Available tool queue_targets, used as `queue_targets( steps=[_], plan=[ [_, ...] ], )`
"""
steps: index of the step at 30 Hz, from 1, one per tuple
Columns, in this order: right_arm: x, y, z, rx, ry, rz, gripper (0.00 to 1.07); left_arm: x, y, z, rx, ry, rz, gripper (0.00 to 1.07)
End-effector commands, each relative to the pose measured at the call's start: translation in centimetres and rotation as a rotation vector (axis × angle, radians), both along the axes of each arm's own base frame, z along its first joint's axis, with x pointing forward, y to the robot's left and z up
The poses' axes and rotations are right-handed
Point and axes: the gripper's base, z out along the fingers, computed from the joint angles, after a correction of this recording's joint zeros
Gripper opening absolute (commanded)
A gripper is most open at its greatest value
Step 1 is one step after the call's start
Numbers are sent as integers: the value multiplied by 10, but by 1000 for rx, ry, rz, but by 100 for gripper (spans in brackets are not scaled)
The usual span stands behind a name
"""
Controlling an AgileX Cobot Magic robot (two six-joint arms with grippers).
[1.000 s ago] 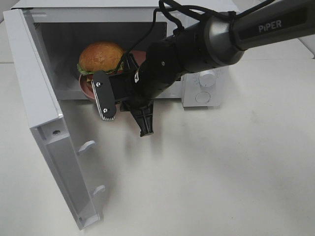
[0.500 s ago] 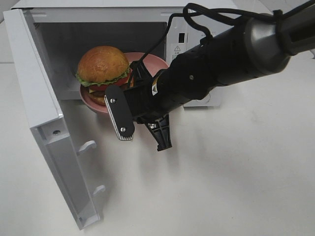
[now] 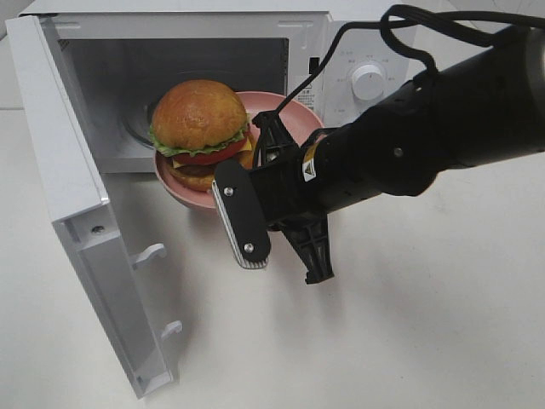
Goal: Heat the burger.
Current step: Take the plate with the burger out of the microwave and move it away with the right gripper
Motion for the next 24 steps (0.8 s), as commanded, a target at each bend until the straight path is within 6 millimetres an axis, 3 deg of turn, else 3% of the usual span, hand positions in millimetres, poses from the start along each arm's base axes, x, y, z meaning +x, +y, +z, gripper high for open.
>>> queue_targets(
  steps=[1,24],
  plan=[
    [-8,-7,17,91,-75,-20,0,-2,0,1,2,-30,2,98],
    [-73,-61,34,114,-98,-10,0,-2,0,1,2,-30,2,98]
  ],
)
